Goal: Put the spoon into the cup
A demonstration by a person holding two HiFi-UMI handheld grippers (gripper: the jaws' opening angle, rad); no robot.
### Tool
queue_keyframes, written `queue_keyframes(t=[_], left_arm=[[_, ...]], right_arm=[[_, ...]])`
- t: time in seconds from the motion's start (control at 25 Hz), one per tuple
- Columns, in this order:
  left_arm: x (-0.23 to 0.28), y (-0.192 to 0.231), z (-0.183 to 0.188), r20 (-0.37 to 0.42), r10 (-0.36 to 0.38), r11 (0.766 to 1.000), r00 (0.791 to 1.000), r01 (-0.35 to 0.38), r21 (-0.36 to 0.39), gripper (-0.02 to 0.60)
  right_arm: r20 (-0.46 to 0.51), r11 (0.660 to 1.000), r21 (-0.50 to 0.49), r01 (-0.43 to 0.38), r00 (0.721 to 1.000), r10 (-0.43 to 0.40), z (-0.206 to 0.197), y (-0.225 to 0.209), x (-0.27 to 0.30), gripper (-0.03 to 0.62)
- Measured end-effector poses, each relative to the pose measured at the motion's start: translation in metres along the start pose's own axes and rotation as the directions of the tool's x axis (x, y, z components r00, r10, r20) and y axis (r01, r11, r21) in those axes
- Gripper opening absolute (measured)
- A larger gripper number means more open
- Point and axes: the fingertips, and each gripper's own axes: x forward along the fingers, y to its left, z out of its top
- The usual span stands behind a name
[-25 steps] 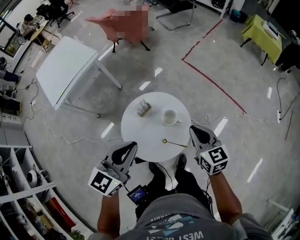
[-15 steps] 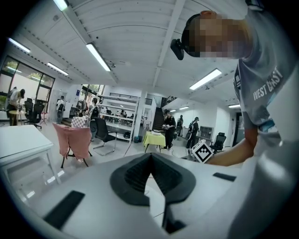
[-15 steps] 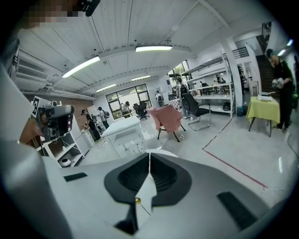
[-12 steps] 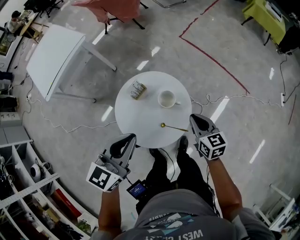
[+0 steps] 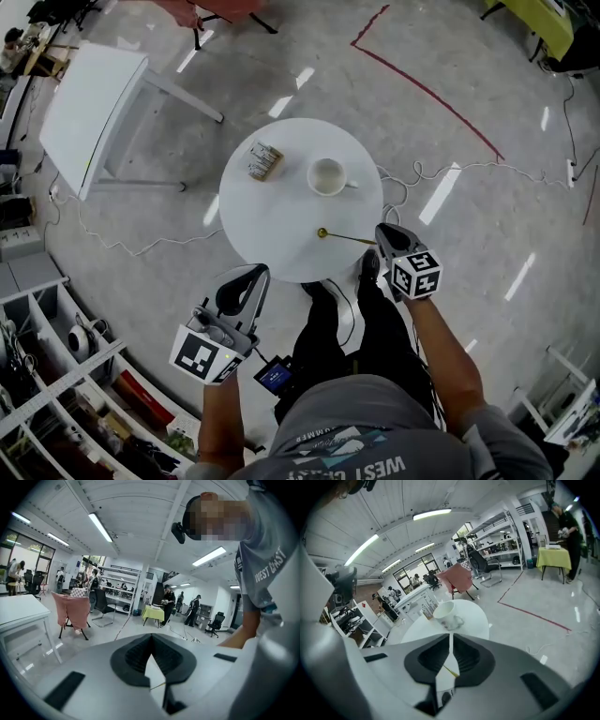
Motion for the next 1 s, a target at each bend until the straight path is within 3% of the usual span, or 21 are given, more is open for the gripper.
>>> queue_keyframes(t=[0.56, 0.8, 1.0], left_arm=[[0.01, -0.001, -0.024, -0.064, -0.02, 0.999, 0.998, 0.017, -0.039, 0.0], [0.016, 0.003, -0.028, -0.076, -0.027, 0.999, 0.997, 0.024, -0.046, 0.0], [0.018, 0.001, -0.032, -0.089, -0.031, 0.998, 0.996, 0.026, -0.056, 0.0]], right_arm=[[-0.051, 0.981, 0.193, 0.035, 0.998, -0.026, -0.077, -0.025, 0.016, 0.077], [-0.045, 0.957, 0.288, 0.028, 0.999, -0.016, -0.093, -0.027, 0.021, 0.105], [-0.031, 0.917, 0.399, 0.003, 0.999, 0.01, -0.104, -0.028, 0.026, 0.127]])
